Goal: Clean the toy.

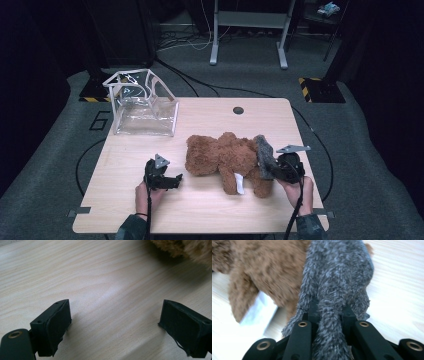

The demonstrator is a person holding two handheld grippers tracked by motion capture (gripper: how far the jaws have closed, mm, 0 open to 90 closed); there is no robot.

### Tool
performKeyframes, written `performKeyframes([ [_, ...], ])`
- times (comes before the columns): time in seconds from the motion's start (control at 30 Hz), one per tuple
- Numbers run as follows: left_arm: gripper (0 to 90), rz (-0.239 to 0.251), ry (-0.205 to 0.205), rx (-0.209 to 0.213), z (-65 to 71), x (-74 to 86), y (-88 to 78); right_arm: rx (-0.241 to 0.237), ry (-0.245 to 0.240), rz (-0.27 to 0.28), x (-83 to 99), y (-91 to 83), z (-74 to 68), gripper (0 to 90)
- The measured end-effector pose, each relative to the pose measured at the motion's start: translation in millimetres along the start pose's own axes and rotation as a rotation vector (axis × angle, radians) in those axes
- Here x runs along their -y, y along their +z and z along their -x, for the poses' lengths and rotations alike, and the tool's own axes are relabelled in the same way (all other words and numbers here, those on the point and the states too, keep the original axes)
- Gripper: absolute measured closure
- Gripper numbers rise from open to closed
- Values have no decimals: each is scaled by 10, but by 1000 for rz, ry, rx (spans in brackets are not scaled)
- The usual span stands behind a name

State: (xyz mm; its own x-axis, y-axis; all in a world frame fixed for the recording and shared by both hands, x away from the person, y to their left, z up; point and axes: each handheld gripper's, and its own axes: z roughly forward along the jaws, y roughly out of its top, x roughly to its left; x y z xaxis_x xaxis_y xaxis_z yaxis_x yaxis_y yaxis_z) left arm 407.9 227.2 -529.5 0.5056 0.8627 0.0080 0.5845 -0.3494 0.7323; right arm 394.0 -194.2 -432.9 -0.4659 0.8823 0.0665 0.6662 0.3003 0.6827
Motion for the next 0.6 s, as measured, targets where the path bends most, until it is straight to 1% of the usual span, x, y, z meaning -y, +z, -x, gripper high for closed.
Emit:
performKeyframes([
  [0.1,97,0,0,0,0,0,0,3,-1,-24,-62,121,-69,762],
  [0.17,97,0,0,0,0,0,0,5,-14,-35,-70,199,-65,762],
  [0.23,97,0,0,1,-1,0,1,6,-7,-45,-55,266,-74,761],
  [0.27,97,0,0,0,0,0,0,9,-10,-71,-42,292,-78,762],
  [0.33,98,0,0,0,0,0,0,24,-20,-86,-7,340,-62,762],
  [0.4,97,0,-1,0,0,0,0,18,-6,-88,27,345,-36,762],
  [0.43,97,0,0,0,0,0,0,14,-10,-86,38,338,-20,762],
  [0.47,97,0,0,0,0,0,0,18,-1,-91,46,325,-20,762],
  [0.6,97,0,0,0,0,0,0,33,-2,-103,78,268,-1,762],
])
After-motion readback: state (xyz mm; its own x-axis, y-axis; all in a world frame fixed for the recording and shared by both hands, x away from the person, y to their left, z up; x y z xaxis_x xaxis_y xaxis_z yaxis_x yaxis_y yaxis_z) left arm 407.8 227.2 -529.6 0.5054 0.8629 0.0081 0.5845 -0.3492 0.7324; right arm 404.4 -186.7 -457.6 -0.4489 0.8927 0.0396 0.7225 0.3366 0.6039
